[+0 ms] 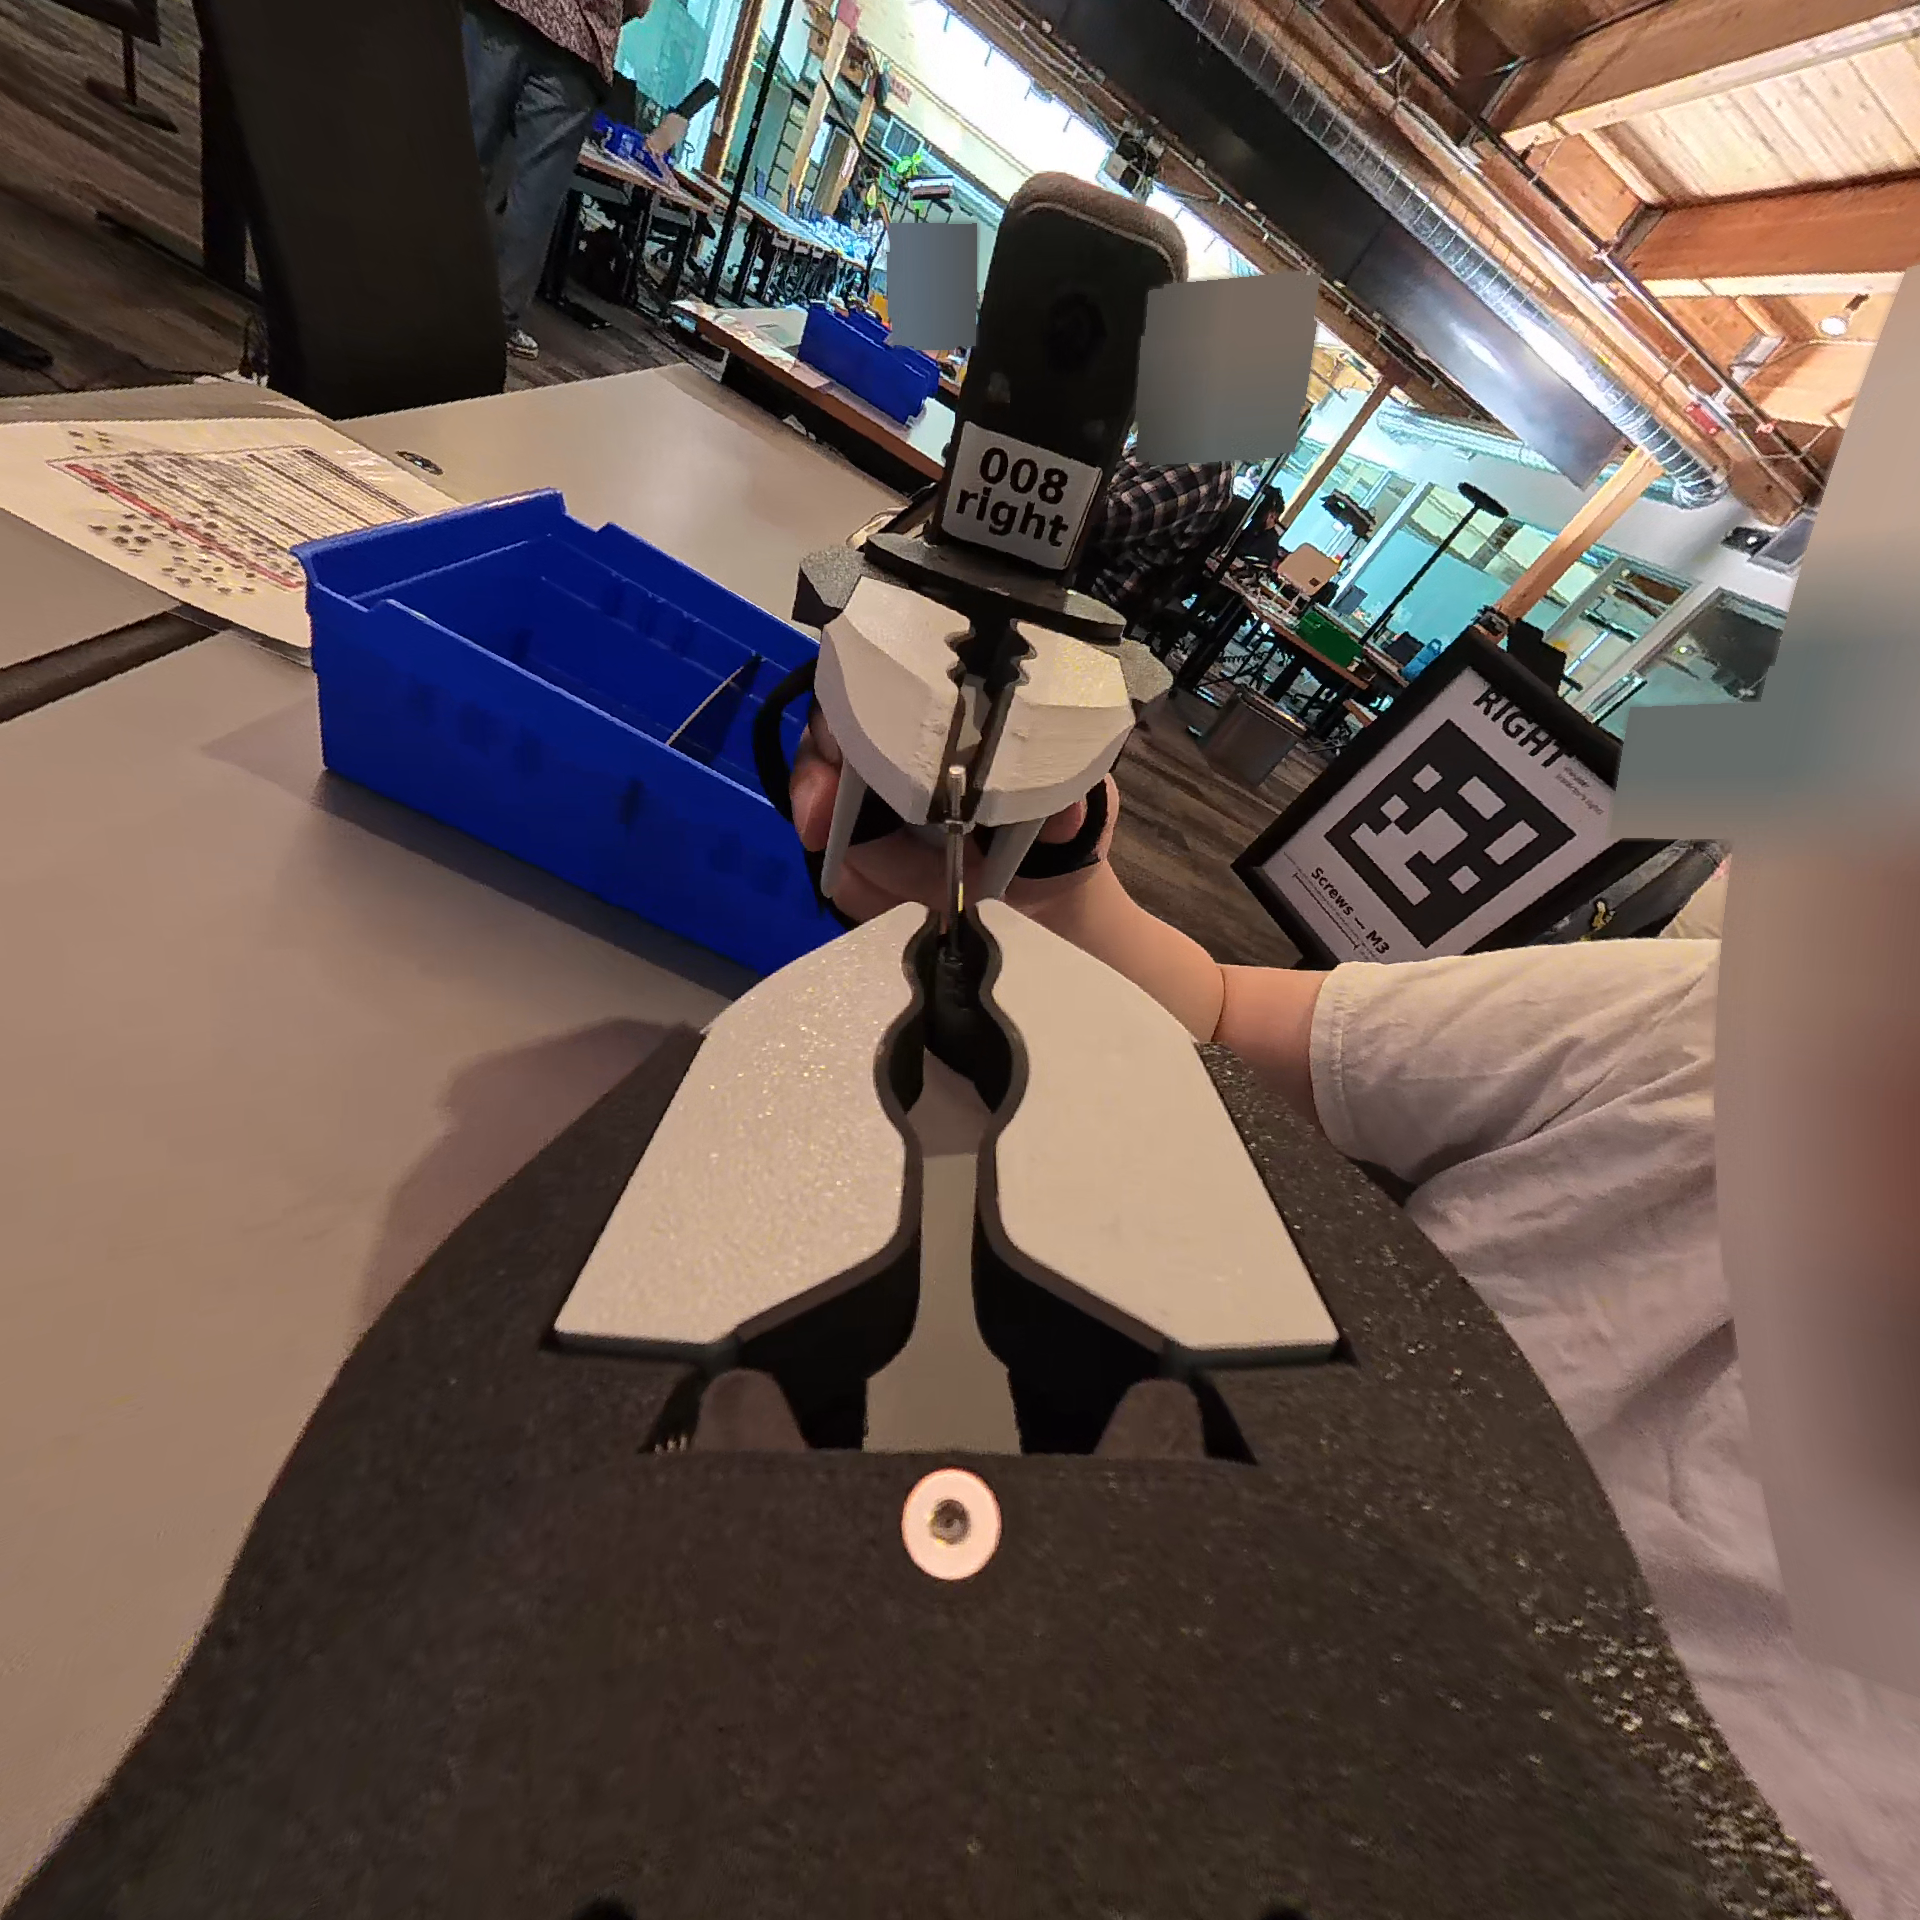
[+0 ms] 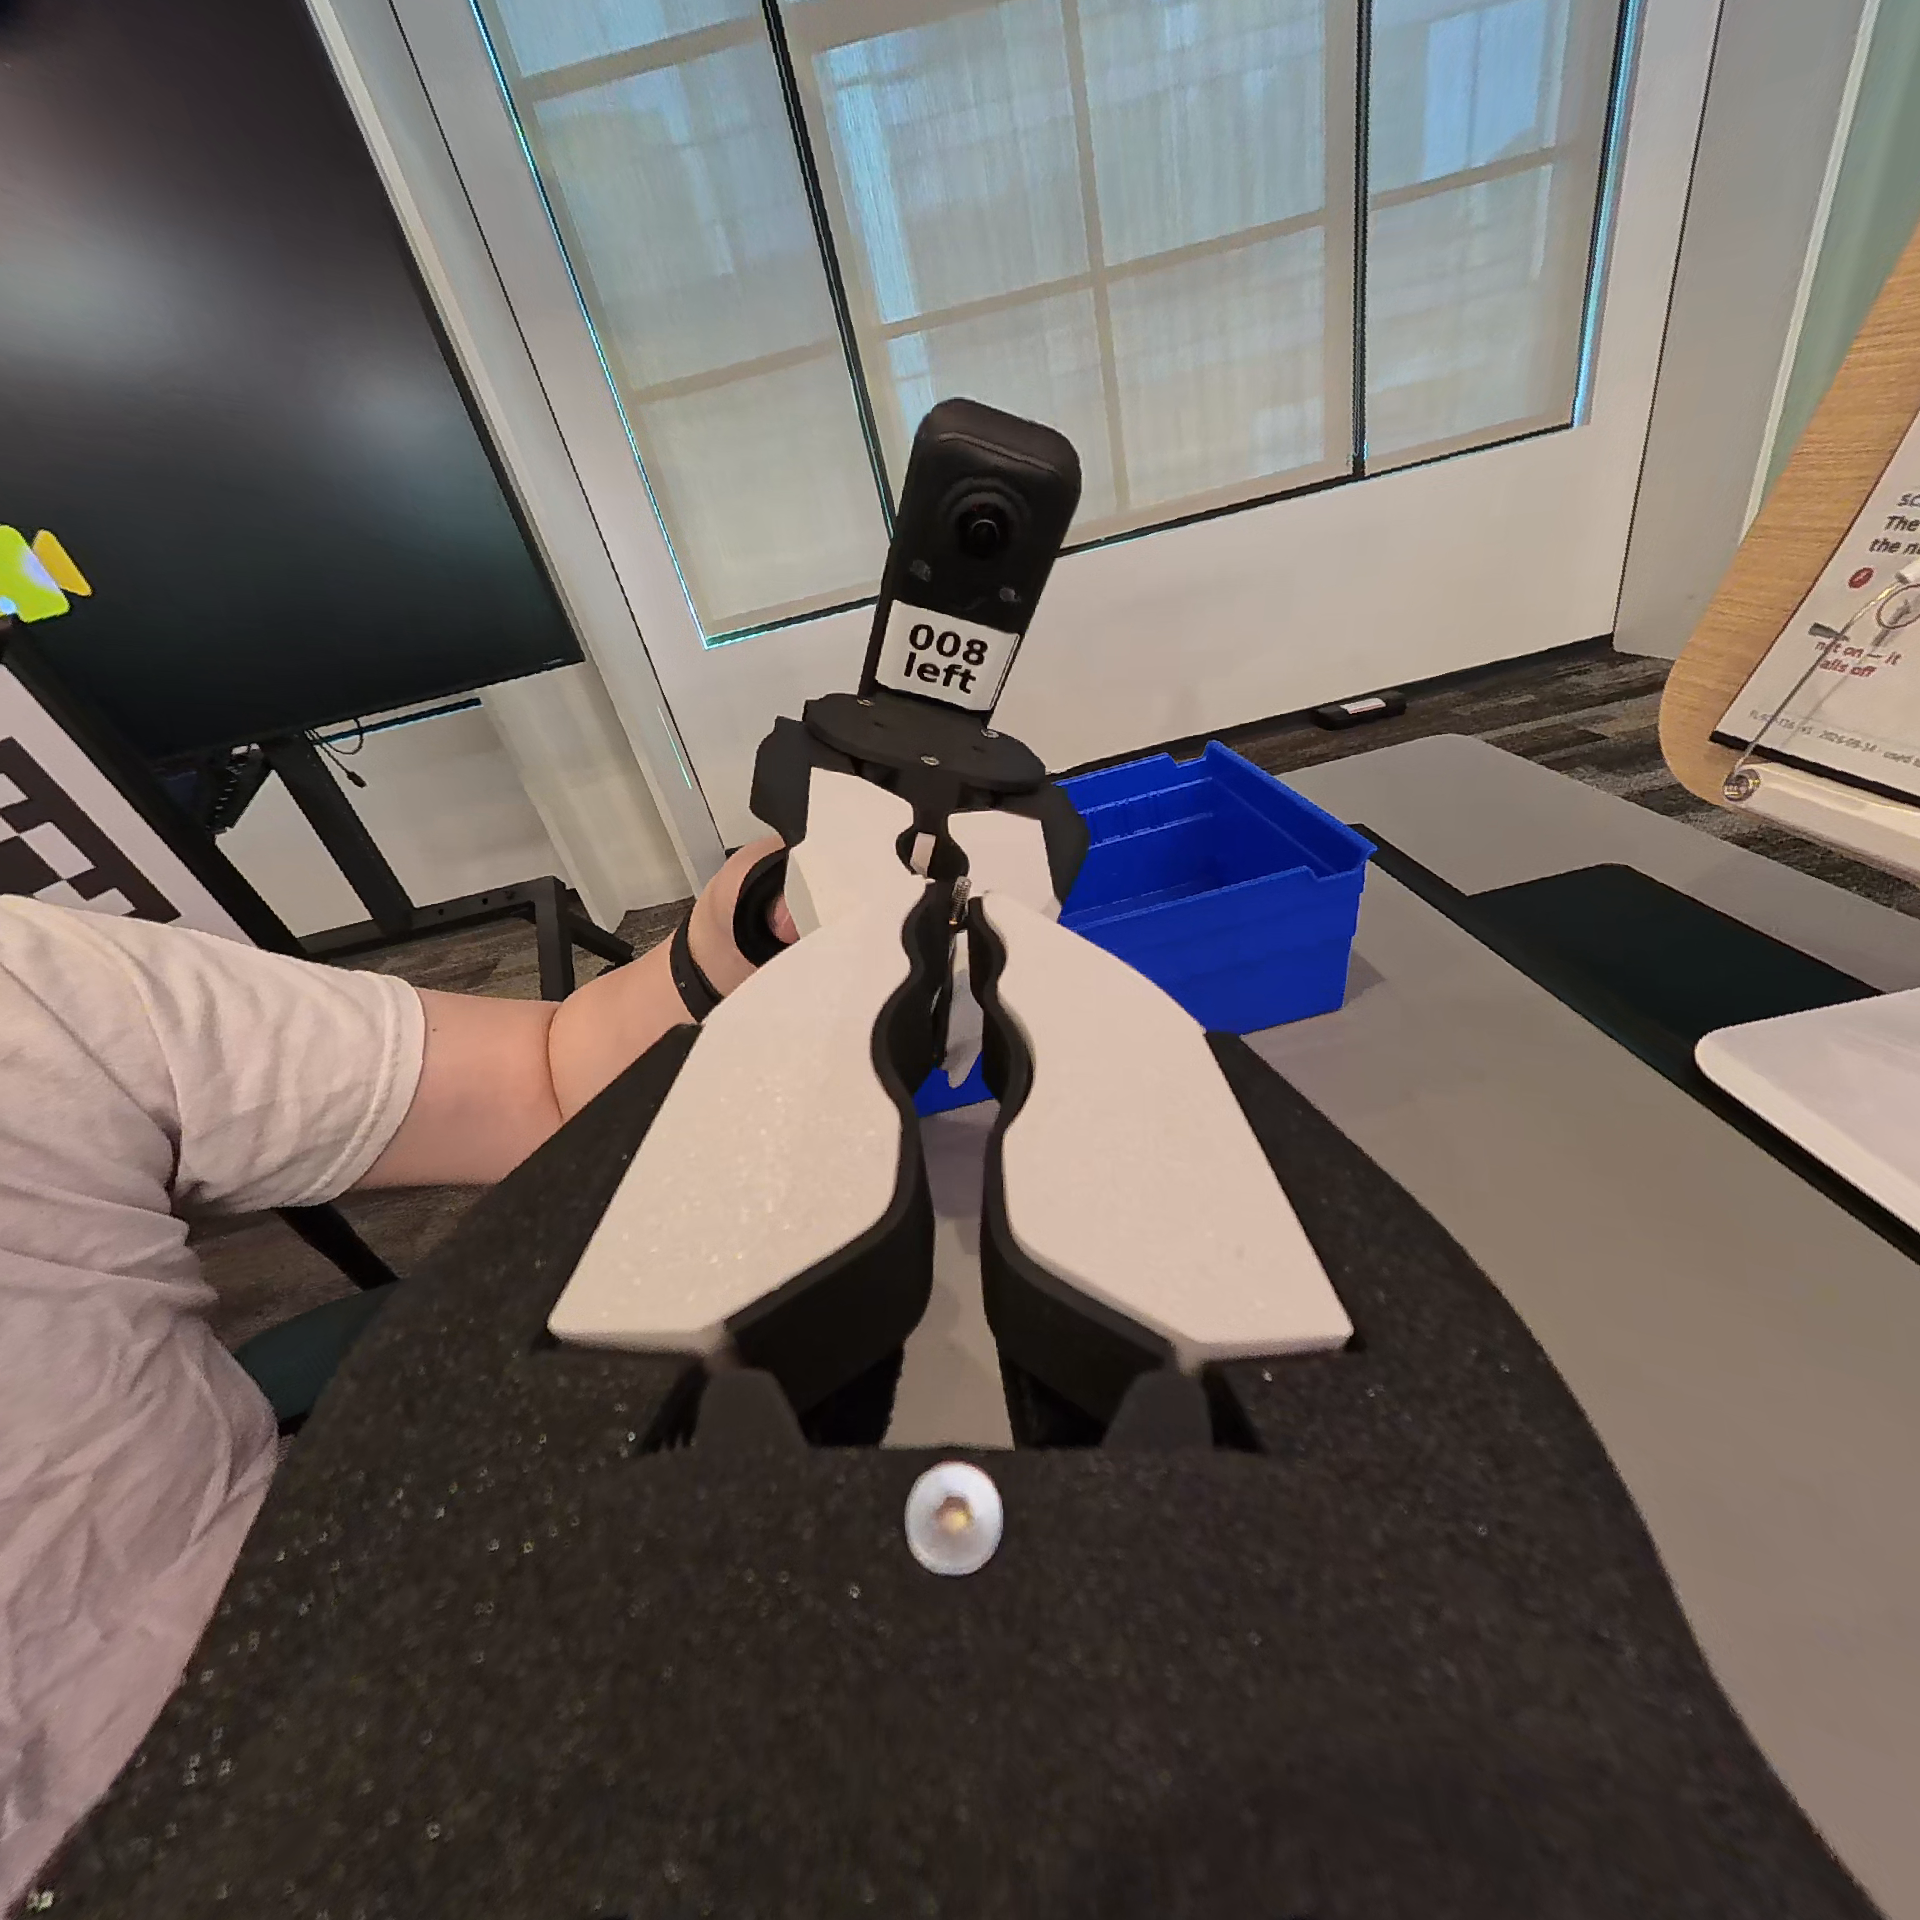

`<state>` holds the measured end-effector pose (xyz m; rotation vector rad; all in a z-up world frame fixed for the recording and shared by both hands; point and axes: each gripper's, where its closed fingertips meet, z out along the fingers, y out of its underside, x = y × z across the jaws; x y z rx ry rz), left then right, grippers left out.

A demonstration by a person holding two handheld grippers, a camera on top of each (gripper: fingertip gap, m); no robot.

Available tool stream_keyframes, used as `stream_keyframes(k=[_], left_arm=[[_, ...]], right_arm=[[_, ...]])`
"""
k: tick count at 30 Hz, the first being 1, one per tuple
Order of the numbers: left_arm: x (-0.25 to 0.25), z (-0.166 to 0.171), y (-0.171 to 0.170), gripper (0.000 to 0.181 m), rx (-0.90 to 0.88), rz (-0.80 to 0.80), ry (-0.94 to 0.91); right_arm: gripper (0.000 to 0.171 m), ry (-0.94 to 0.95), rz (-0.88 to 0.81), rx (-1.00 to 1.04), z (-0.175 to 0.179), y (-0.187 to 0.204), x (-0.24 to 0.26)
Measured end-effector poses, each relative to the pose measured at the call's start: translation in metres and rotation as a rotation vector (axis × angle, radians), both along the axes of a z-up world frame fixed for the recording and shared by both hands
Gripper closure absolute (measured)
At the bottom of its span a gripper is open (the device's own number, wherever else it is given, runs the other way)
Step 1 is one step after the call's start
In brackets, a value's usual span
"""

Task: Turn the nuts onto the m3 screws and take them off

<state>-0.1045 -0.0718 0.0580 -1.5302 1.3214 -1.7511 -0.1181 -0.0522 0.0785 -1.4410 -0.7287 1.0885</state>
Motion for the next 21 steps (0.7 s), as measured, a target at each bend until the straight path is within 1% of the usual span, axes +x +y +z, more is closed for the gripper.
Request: stream_keyframes(k=[4,8,19,21], left_arm=[[0.0006,-0.0014,0.0033,0.179,-0.001,0.020,0.006],[-0.0006,0.0004,0.0034,0.180,-0.043,0.004,-0.001],[-0.0013,-0.0004,0.0022,0.180,-0.012,0.003,0.002],[-0.0016,-0.0010,0.0040,0.180,0.000,0.013,0.001]], right_arm=[[0.168,-0.006,-0.018,0.000,-0.0016,0.0028,0.0020],[0.168,0.006,-0.016,-0.002,-0.0007,0.0031,0.0033],[0.168,0.014,-0.002,-0.010,-0.0006,0.0020,0.0020],[0.164,0.008,-0.010,0.004,0.0019,0.0014,0.0033]])
